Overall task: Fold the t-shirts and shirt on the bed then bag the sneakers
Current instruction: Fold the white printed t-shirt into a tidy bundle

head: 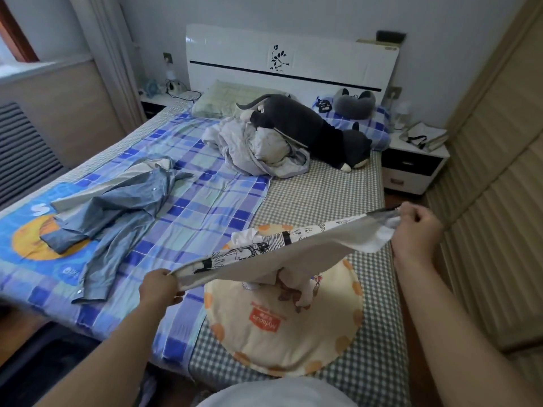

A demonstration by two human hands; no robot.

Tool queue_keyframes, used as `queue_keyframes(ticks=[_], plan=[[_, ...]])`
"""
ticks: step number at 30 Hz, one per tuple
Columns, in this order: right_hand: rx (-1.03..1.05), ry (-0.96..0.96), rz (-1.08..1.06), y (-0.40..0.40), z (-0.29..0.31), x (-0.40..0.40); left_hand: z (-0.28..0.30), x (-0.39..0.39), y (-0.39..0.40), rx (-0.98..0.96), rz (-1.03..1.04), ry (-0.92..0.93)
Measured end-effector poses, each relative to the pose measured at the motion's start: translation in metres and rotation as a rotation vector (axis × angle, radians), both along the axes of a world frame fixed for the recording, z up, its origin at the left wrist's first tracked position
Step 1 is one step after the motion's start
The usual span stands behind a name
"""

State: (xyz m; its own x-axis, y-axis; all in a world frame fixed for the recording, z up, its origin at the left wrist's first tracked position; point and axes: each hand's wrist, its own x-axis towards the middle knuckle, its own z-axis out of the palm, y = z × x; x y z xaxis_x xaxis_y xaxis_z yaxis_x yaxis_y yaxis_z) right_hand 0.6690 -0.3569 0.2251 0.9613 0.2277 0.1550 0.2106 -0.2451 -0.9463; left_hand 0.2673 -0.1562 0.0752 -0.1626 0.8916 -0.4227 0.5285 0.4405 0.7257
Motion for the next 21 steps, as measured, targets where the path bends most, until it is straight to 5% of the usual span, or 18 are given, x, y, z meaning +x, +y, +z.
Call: queue_keyframes(ticks=[4, 7, 12, 15, 21], plan=[[-0.486, -0.299, 0.321, -0.05, -0.089, -0.036, 0.001, -0.013, 0.002, 0.083, -0.002, -0.011], [-0.784, -0.261, 0.402, -0.077, -0.136, -0.058, -0.004, -0.03, 0.006, 0.084, -0.233, 0.122], [-0.647, 0.113, -0.012, -0.066, -0.137, -0.098, 0.006, -0.06, 0.003, -0.47, -0.258, -0.644], [-0.468, 0.356, -0.211, -0.052, -0.144, -0.127, 0.02, -0.079, 0.003, -0.551, -0.338, -0.783], [-0.443, 0.268, -0.369, -0.05, -0.139, -0.177, 0.02, -0.136, 0.04, 0.235, -0.721, 0.041]])
